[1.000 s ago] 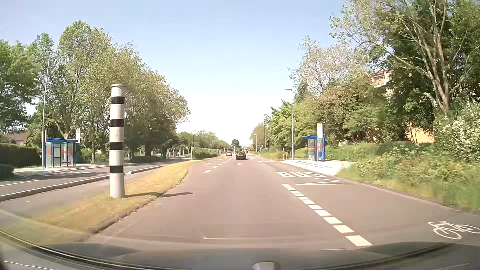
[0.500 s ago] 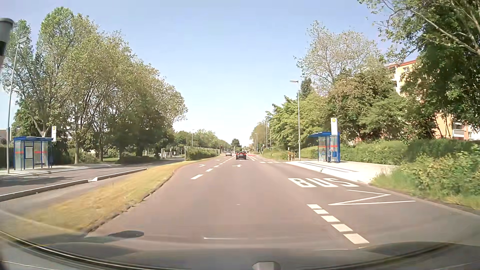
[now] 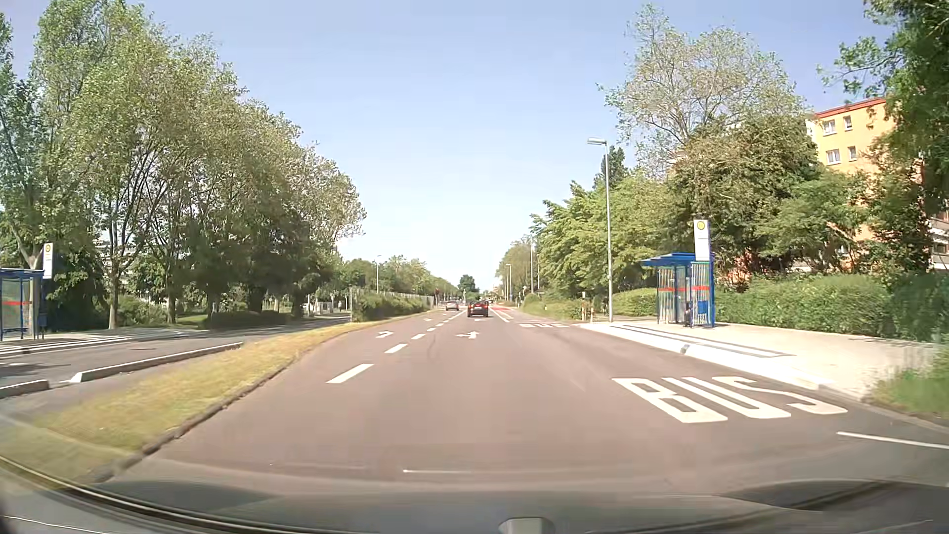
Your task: Follow the waypoints while adhering to traffic rules and regulations
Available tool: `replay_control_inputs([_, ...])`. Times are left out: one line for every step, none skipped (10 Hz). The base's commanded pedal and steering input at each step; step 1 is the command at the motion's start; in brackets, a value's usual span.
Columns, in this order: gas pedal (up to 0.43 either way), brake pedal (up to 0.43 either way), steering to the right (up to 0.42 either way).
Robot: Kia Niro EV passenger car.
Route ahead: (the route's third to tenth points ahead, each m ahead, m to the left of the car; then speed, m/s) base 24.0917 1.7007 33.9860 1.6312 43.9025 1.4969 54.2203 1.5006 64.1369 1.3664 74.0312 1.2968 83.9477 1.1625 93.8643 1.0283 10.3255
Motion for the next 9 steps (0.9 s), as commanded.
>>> replay_control_inputs([0.079, 0.000, -0.003])
replay_control_inputs([0.079, 0.000, -0.003])
replay_control_inputs([0.079, 0.000, -0.003])
replay_control_inputs([0.079, 0.000, -0.004])
replay_control_inputs([0.079, 0.000, -0.003])
replay_control_inputs([0.079, 0.000, -0.003])
replay_control_inputs([0.079, 0.000, -0.004])
replay_control_inputs([0.079, 0.000, -0.003])
replay_control_inputs([0.079, 0.000, -0.004])
